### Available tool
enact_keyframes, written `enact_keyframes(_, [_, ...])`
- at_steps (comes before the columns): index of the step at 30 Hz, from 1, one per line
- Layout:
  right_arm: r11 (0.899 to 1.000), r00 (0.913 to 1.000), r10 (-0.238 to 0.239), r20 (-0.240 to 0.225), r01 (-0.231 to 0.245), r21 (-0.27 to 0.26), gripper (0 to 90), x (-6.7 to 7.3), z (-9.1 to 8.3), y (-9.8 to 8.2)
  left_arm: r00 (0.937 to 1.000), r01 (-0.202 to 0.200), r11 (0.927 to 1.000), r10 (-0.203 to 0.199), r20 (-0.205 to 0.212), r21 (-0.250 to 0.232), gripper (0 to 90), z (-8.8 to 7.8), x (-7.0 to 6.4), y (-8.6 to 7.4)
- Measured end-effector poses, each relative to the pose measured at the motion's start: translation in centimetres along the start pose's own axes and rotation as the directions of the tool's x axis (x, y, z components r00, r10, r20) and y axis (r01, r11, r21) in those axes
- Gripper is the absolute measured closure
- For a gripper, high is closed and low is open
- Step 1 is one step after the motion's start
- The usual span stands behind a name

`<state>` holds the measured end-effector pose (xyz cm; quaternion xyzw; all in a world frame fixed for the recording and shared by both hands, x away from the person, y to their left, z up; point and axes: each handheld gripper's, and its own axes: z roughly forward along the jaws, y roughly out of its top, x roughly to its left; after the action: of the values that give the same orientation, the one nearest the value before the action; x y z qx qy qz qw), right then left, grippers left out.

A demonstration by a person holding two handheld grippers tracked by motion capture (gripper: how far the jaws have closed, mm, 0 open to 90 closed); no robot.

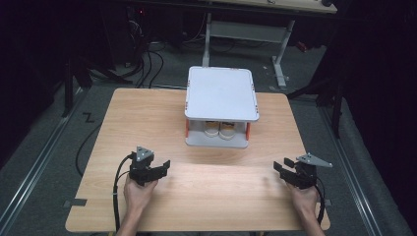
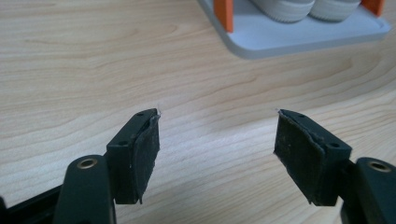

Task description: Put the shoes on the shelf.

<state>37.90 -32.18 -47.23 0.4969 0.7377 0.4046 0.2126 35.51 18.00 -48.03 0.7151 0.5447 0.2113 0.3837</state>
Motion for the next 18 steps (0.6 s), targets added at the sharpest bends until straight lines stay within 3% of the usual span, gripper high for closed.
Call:
enact_keyframes(6, [0.999, 0.9995, -0.010, 0.030, 0.009, 0.051, 46.1, -0.3, 0.8, -0.6, 0.9995, 0.000, 0.9998, 0.001, -0.033, 0.019, 30.9, 0.6, 0.3, -0.5])
enact_keyframes(18, [0.994, 0.9986, -0.022, 0.048, 0.017, 0.104, 43.3, -0.7, 1.8, -1.8, 0.9961, -0.003, 0.9989, 0.007, -0.088, 0.047, 31.9, 1.0, 0.9, -1.0])
